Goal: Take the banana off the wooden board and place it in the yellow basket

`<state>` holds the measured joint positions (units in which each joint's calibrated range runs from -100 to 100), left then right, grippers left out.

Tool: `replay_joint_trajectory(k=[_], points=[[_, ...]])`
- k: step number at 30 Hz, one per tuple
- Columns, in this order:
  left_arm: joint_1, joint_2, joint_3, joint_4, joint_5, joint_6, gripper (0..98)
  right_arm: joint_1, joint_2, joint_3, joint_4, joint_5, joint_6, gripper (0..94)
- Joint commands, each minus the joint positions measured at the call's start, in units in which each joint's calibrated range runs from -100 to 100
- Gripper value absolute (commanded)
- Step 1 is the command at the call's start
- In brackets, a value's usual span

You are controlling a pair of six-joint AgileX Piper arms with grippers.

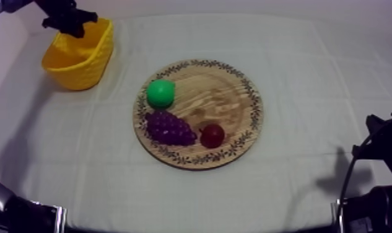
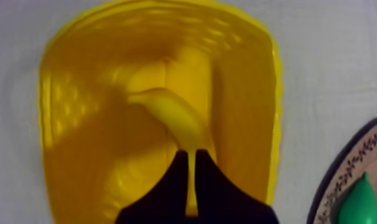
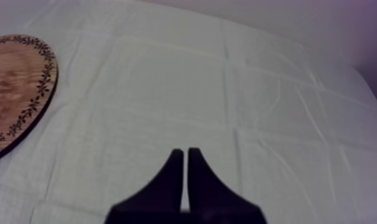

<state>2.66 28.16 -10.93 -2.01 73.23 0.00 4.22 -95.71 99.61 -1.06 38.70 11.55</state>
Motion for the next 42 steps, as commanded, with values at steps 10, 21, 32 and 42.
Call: replay_joint_trajectory(k=[10, 21, 32, 42], points=[[0.49, -28.29, 32.89, 2.55, -16.52, -3.07, 0.1, 0.0, -0.05, 0.05, 0.01, 0.01, 0.01, 0.4], [-2.45, -62.12, 65.51, 8.65, -31.12, -10.62, 0.0, 0.0, -0.05, 0.05, 0.01, 0.01, 0.01, 0.4], [-4.73, -90.2, 89.34, 11.71, -37.87, -12.56, 0.0, 0.0, -0.05, 0.05, 0.01, 0.01, 0.01, 0.4], [-2.58, -110.75, 102.73, 6.89, -38.21, -5.96, 0.0, 0.0, -0.05, 0.05, 0.01, 0.01, 0.01, 0.4]])
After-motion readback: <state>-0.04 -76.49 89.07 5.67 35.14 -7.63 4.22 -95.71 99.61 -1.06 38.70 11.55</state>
